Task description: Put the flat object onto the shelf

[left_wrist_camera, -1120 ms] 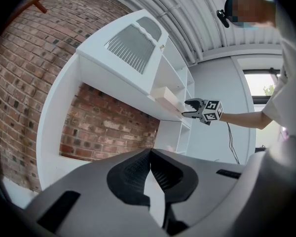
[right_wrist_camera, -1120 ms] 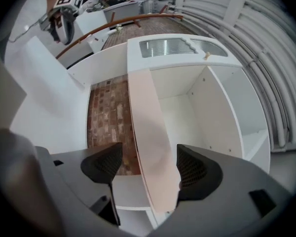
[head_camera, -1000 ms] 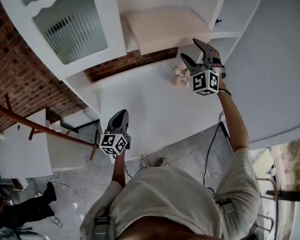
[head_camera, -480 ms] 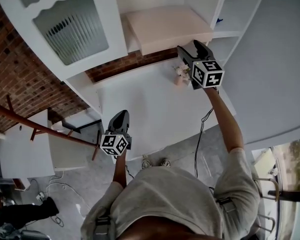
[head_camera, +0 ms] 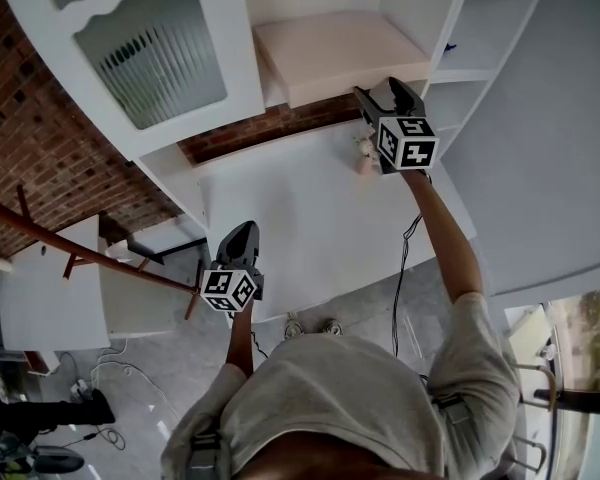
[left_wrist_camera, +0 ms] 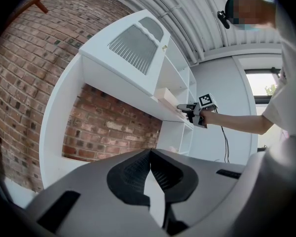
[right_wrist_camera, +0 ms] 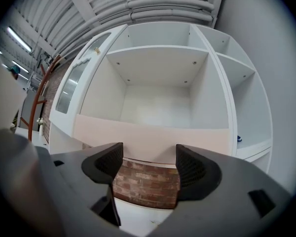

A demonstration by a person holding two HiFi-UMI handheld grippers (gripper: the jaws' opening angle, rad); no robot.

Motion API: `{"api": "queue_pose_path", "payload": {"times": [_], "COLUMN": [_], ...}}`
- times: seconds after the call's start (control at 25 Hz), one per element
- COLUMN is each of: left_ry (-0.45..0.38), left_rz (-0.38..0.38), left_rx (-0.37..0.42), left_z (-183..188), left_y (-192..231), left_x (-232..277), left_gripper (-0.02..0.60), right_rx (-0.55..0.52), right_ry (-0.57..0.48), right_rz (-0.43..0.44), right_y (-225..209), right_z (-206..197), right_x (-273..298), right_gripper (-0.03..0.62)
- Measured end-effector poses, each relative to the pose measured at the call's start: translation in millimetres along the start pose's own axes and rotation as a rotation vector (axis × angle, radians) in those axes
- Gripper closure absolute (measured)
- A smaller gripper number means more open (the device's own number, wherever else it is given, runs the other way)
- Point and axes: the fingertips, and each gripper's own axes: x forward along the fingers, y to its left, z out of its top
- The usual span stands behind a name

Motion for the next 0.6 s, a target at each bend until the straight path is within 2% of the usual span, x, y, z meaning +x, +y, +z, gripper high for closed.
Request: {"api": "queue_pose_path", "payload": {"times": [0.6], "left_ry": [0.004], "left_rz": [0.013], "left_rx": [-0.007], "left_z": [2], "left_y": [16], "left_x": [5], "left_gripper": [0.566], "right_rx": [0.014], "right_ry": [-0.010], "right_rz": [-0.059], "right_y": [14], "right_z": [3], "right_x": [32], "right_gripper": [0.246]}}
